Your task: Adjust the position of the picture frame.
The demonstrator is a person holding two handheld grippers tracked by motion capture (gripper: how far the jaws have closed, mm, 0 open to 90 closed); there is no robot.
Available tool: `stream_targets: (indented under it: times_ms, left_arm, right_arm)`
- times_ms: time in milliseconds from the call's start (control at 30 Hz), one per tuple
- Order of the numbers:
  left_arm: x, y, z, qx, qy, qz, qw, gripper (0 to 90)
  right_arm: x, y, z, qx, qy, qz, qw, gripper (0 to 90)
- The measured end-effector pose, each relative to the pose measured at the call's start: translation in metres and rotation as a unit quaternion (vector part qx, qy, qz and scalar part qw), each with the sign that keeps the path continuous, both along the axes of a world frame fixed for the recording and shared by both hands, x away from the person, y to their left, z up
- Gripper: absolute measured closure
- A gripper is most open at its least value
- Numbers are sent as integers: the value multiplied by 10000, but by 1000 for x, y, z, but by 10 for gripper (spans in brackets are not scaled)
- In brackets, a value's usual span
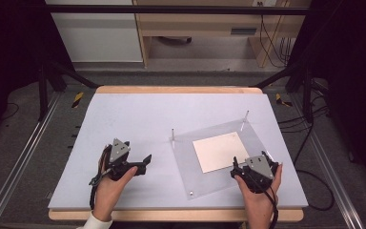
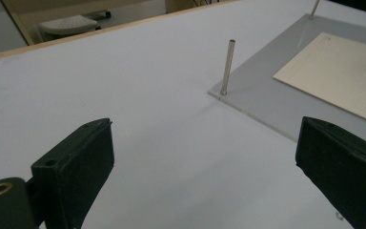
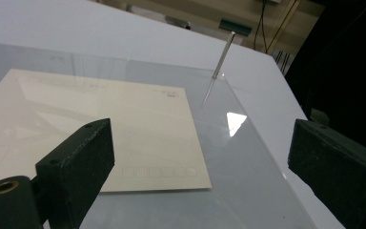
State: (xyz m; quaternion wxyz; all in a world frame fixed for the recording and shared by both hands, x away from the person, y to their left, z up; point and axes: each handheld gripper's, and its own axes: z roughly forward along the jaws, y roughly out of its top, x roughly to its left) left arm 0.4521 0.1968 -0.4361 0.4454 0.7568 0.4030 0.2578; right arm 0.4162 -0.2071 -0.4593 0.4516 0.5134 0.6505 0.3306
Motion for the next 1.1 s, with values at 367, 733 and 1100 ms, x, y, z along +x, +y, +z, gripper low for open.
stream_targets:
  times_ms: [367, 733, 1100]
  left_arm:
    - [16, -27, 13, 496, 316, -339, 9977, 124]
    - [50, -71, 13, 795, 452, -323, 9953, 275]
    - [67, -91, -1, 496, 637, -41, 9967, 421]
  right_arm:
    - [14, -14, 18, 132, 925, 477, 9945, 331]
    - [81, -47, 60, 270, 1663, 821, 9823, 580]
    - [150, -64, 54, 402, 1961, 538, 9783, 708]
